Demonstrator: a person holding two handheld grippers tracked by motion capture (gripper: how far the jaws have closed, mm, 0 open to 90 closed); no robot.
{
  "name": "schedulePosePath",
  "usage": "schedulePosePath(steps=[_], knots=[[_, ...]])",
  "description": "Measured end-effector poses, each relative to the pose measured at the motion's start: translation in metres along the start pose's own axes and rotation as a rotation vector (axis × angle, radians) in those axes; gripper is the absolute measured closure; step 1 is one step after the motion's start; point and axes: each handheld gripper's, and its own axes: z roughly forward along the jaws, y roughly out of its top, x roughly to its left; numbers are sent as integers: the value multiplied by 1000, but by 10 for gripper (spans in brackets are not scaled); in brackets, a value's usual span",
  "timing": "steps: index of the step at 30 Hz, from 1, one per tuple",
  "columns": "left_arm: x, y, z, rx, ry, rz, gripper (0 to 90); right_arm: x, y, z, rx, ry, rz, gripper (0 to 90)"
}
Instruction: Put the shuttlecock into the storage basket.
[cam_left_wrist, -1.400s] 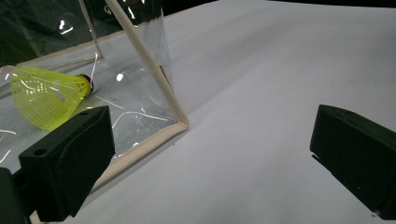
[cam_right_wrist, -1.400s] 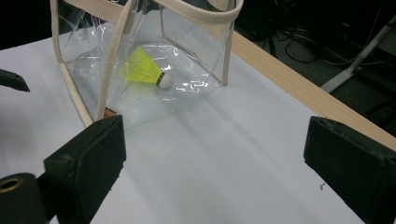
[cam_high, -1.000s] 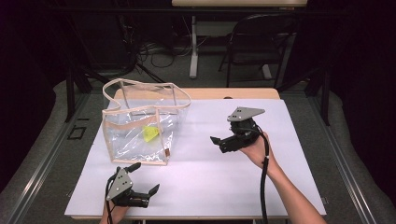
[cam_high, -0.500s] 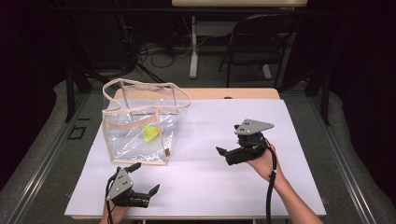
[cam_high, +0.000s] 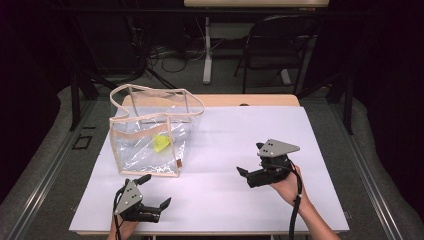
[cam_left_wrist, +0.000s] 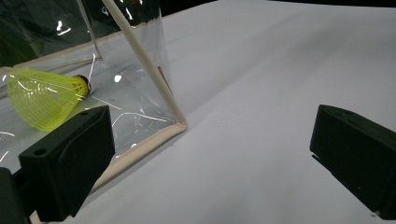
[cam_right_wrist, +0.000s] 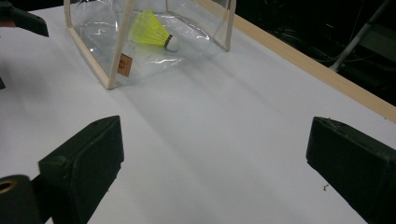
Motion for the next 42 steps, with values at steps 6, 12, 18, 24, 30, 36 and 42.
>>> schedulePosePath(steps=[6, 12, 18, 24, 30, 36, 42], knots=[[0, 0, 0, 1, 1, 1, 0, 1, -13, -3, -11, 2, 21, 36], [0, 0, 0, 1, 2, 0, 0, 3, -27, -6, -16, -7, 26, 36], [0, 0, 0, 2, 2, -1, 0, 5, -42, -10, -25, -8, 31, 36], [-1, 0, 0, 4, 1, 2, 0, 8, -58, -13, -43, -23, 33, 36], [-1, 0, 0, 3, 2, 1, 0, 11, -71, -14, -59, -36, 16, 36], [-1, 0, 0, 6, 0, 5, 0, 15, -86, -13, -60, -41, 10, 35], [0, 0, 0, 6, 2, 2, 0, 20, -102, -13, -65, -35, -10, 27]])
